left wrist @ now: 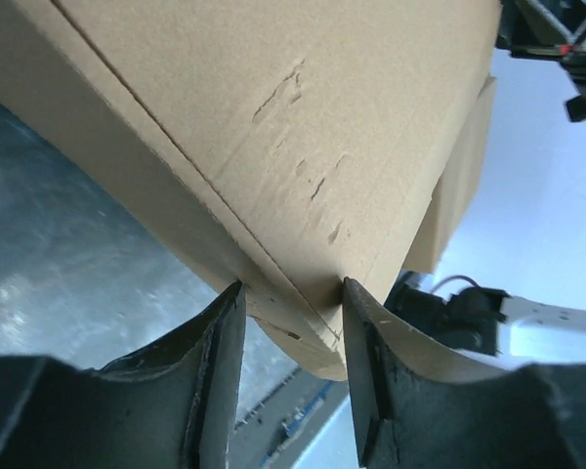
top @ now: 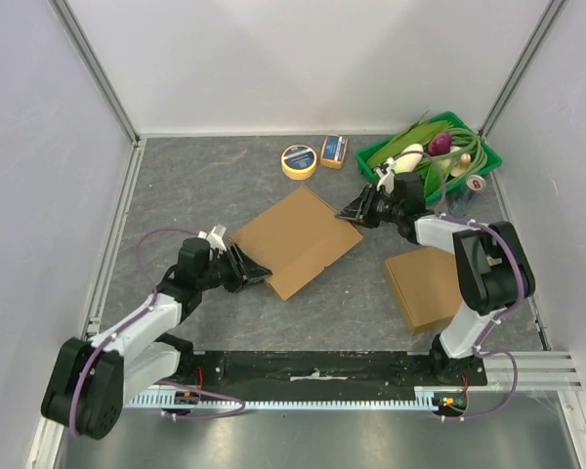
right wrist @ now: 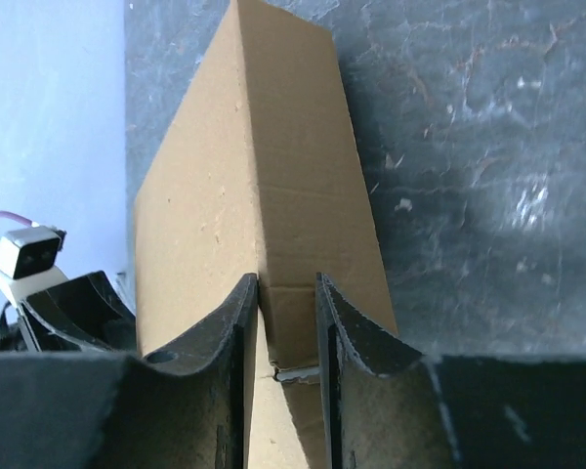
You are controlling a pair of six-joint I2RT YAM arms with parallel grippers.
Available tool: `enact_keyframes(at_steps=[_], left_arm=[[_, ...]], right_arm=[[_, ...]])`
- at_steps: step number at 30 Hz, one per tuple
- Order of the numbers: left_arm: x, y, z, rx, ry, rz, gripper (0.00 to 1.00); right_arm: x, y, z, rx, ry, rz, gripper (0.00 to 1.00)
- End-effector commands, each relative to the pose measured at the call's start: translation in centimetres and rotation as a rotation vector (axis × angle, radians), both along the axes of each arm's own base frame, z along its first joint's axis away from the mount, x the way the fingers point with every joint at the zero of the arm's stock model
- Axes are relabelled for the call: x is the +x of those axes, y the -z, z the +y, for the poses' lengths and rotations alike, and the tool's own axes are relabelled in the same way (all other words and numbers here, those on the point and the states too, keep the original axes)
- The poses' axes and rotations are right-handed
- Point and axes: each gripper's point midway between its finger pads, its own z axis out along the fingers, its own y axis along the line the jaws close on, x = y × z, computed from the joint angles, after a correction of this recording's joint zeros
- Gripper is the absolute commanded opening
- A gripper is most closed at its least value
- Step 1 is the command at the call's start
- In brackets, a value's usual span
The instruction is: Fold the paper box
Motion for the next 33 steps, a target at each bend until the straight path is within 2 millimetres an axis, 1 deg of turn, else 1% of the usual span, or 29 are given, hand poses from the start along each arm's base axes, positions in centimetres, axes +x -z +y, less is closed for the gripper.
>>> enact_keyframes(at_steps=[1,2,4,5,7,9,11,12,13,14,15,16,17,18,19,20,21,22,23,24,25,26,27,28,29,30,31,32,33], left_arm=[[0.1,-10.1,-2.2,-0.22,0.064,-0.166,0.5],[-0.5,-11.9,-2.1,-0.258,0.059,-0.184,0.5],[-1.1,-13.1,-1.8,-0.292,0.043,-0.19,0.53],[-1.5,-13.9,-1.8,-0.333,0.028,-0.174,0.54],[-1.9,-15.1,-1.8,-0.388,0.02,-0.181,0.54],[-2.3,-16.2,-1.6,-0.426,0.008,-0.189,0.54],[-2.2,-16.5,-1.4,-0.432,-0.014,-0.19,0.54],[-2.3,-16.5,-1.2,-0.436,-0.026,-0.18,0.55],[-2.1,-16.8,-1.1,-0.45,-0.04,-0.184,0.56],[-2.2,-16.8,-1.1,-0.482,-0.058,-0.146,0.56],[-2.2,-16.8,-1.1,-0.503,-0.069,-0.124,0.56],[-2.0,-17.0,-1.0,-0.526,-0.088,-0.114,0.56],[-2.0,-16.8,-0.9,-0.563,-0.114,-0.058,0.56],[-1.9,-16.9,-0.8,-0.584,-0.13,-0.039,0.56],[-1.7,-17.5,-0.5,-0.613,-0.157,-0.054,0.56],[-1.7,-17.6,-0.3,-0.645,-0.185,-0.02,0.56],[-1.6,-17.8,0.0,-0.664,-0.211,-0.009,0.56],[-1.3,-18.3,0.6,-0.69,-0.251,-0.021,0.56],[-1.3,-17.9,0.8,-0.712,-0.286,0.031,0.56],[-1.2,-18.0,1.0,-0.727,-0.305,0.051,0.56],[-0.9,-18.1,1.3,-0.741,-0.34,0.06,0.56],[-0.9,-18.0,1.5,-0.759,-0.365,0.098,0.56],[-0.8,-17.9,1.7,-0.763,-0.383,0.111,0.56],[-0.6,-17.9,1.8,-0.765,-0.402,0.124,0.56],[-0.5,-17.6,1.9,-0.767,-0.413,0.147,0.56],[-0.5,-17.3,1.9,-0.765,-0.42,0.162,0.56],[-0.4,-16.8,1.8,-0.772,-0.428,0.19,0.56],[-0.4,-16.4,1.8,-0.774,-0.436,0.205,0.56],[-0.3,-16.0,1.9,-0.777,-0.445,0.215,0.56]], right_arm=[[-6.0,-3.3,2.5,0.134,-0.102,0.21,0.32],[-7.0,-3.7,2.2,0.129,-0.093,0.258,0.33],[-8.2,-4.1,2.1,0.146,-0.087,0.317,0.33],[-9.0,-4.6,2.0,0.18,-0.059,0.368,0.33],[-9.7,-5.8,2.0,0.229,-0.032,0.396,0.33],[-10.2,-7.5,1.8,0.283,0.0,0.424,0.33],[-10.5,-8.8,1.6,0.322,0.031,0.436,0.34],[-10.6,-9.5,1.7,0.372,0.07,0.491,0.34],[-10.1,-10.2,1.5,0.412,0.106,0.492,0.34],[-10.8,-10.6,1.3,0.432,0.133,0.511,0.34],[-10.8,-10.9,1.1,0.459,0.182,0.562,0.34],[-10.8,-10.5,0.8,0.451,0.235,0.591,0.34],[-11.1,-11.2,0.6,0.453,0.249,0.594,0.35],[-11.3,-11.0,0.6,0.436,0.258,0.631,0.35],[-12.3,-9.7,0.6,0.372,0.261,0.698,0.36],[-12.0,-10.1,1.0,0.338,0.252,0.712,0.36],[-12.3,-9.9,1.1,0.306,0.252,0.733,0.36],[-13.2,-9.2,1.3,0.254,0.25,0.774,0.36],[-12.8,-9.8,1.8,0.238,0.241,0.773,0.36],[-13.2,-9.9,2.5,0.211,0.215,0.786,0.36],[-13.8,-8.6,2.7,0.146,0.204,0.846,0.36],[-13.0,-10.2,3.4,0.137,0.178,0.813,0.36],[-13.0,-10.2,4.0,0.09,0.158,0.805,0.36],[-13.5,-8.5,3.9,0.012,0.169,0.887,0.36],[-12.6,-9.8,4.4,-0.003,0.145,0.843,0.36],[-12.5,-9.9,4.7,-0.016,0.134,0.849,0.35],[-12.4,-9.1,4.8,-0.047,0.142,0.893,0.34],[-11.5,-10.5,5.2,-0.045,0.133,0.854,0.34],[-11.2,-10.9,5.4,-0.05,0.138,0.844,0.34]])
